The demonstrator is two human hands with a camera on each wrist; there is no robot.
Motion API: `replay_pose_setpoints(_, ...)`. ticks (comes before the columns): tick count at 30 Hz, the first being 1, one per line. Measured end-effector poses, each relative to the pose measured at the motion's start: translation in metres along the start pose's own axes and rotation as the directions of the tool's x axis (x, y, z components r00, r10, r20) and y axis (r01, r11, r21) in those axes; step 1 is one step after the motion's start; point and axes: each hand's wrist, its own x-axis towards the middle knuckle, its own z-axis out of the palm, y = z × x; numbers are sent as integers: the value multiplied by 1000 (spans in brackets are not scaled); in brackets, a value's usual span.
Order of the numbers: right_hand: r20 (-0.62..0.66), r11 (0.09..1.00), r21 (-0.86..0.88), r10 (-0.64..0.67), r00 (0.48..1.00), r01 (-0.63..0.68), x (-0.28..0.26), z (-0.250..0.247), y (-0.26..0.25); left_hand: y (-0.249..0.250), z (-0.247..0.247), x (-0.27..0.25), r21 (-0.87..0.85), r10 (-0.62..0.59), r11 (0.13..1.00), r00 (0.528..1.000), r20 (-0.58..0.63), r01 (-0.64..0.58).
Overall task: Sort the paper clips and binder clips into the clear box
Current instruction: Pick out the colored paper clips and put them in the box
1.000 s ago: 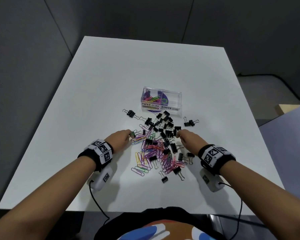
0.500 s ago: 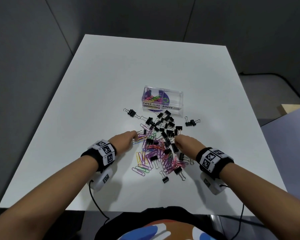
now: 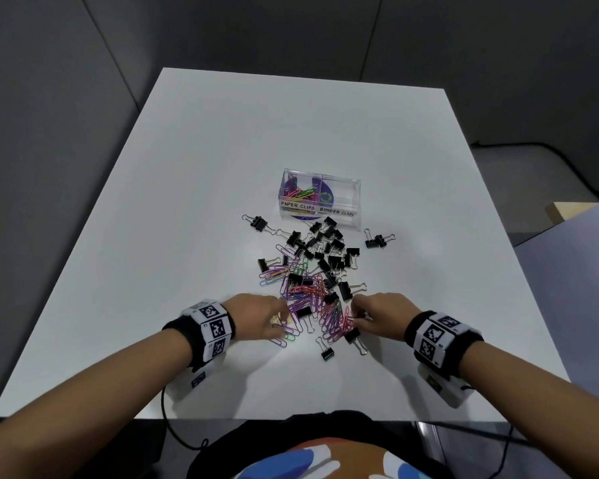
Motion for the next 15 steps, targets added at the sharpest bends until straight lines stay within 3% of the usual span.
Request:
replay_pose_setpoints(3,-8,1000,0,-3,1000,3,0,8,-1,0,6,1,41,40,998,999,21,-40)
replay_pose_setpoints(7,-16,998,32,52,999,-51,7,8,-3,4,4,8,94,66,994,996,-66,-60)
replay_pose_setpoints(15,7,991,47,128,992,-129,32,-9,0,-2,-13,27,109,-15,994,987,-158,33)
